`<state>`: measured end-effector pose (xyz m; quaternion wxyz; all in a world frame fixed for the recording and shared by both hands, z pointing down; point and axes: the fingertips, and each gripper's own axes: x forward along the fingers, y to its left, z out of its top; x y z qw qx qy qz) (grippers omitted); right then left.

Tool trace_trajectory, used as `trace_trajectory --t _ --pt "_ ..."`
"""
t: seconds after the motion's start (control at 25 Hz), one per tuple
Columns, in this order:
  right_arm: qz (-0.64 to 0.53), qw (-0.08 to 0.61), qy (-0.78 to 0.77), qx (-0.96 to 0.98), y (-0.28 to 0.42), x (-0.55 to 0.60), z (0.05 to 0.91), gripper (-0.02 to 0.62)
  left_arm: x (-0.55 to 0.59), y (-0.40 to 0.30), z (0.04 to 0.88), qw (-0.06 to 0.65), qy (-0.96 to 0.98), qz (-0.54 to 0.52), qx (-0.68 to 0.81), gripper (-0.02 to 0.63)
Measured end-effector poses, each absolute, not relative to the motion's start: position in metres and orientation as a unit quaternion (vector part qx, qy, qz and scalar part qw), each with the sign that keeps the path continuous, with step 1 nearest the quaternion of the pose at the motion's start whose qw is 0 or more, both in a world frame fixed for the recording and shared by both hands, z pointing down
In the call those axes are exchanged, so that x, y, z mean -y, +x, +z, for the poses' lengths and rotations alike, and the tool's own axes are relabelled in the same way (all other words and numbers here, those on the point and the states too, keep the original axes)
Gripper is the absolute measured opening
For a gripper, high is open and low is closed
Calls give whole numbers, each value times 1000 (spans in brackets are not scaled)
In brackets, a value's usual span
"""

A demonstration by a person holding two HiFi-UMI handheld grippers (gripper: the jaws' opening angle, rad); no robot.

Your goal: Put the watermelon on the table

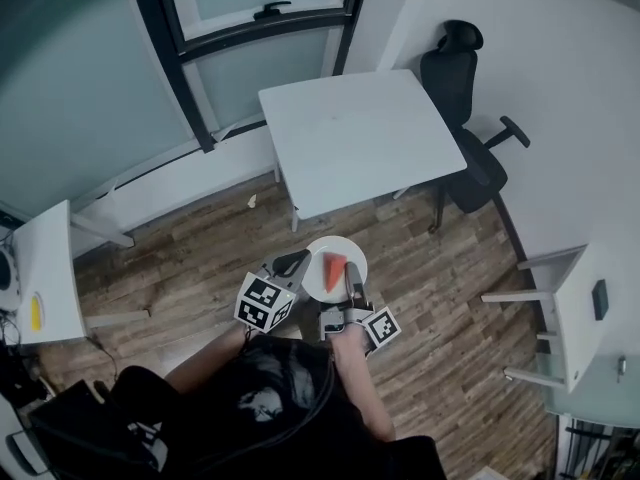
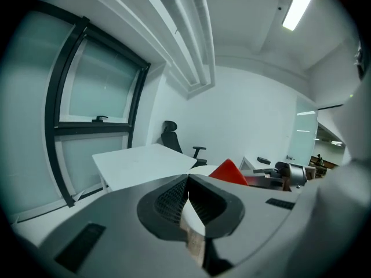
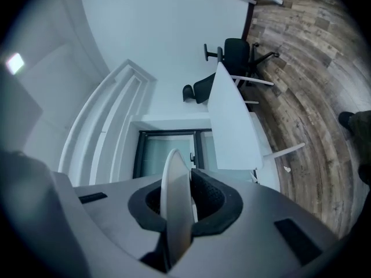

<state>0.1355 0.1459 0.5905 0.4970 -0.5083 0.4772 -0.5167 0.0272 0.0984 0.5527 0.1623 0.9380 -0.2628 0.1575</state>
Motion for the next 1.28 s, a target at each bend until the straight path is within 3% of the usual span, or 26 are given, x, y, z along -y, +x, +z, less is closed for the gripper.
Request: trace_trajectory --t 0.2,0.44,1.08,1.28 --pt "-523 493 -485 -498 196 -92 587 32 -50 85 543 141 935 156 286 6" --pt "-554 467 -484 -492 230 -44 611 32 -11 100 559 164 915 167 327 6" --pt "-566 424 -472 -527 205 185 661 32 200 71 618 198 904 186 329 6" --pt "-564 422 -481 -522 202 261 715 31 251 54 660 201 908 208 303 6"
